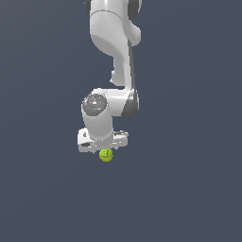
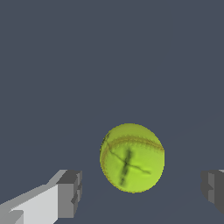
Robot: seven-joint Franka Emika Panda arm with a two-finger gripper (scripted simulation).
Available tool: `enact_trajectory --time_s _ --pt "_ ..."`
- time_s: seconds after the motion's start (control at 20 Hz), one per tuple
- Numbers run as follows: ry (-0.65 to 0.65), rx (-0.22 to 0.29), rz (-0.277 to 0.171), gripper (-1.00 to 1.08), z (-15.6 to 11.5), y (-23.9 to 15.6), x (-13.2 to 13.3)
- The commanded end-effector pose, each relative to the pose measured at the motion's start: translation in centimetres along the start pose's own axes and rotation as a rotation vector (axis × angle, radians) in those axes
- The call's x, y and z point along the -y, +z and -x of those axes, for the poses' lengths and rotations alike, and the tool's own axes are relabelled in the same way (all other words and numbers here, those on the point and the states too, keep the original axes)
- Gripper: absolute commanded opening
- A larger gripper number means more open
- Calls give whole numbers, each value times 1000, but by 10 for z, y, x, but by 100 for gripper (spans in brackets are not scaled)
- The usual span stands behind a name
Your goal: Pick up the object and move it to a goal position.
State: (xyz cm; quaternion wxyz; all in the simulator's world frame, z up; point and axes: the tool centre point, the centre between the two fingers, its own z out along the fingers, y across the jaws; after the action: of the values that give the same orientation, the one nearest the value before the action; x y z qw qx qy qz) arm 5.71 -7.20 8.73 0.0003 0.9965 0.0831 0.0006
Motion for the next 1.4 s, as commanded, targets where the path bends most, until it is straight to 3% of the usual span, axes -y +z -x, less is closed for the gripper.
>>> enact_trajectory --time_s 0.0,0.3,0.6,0.65,1.35 --pt "0 1 0 100 1 9 0" --pt "-2 1 -1 100 1 39 0" --pt "-3 1 -1 100 0 46 0" --pt "-3 1 -1 -100 0 46 0" --pt "-2 2 -1 -100 2 44 1"
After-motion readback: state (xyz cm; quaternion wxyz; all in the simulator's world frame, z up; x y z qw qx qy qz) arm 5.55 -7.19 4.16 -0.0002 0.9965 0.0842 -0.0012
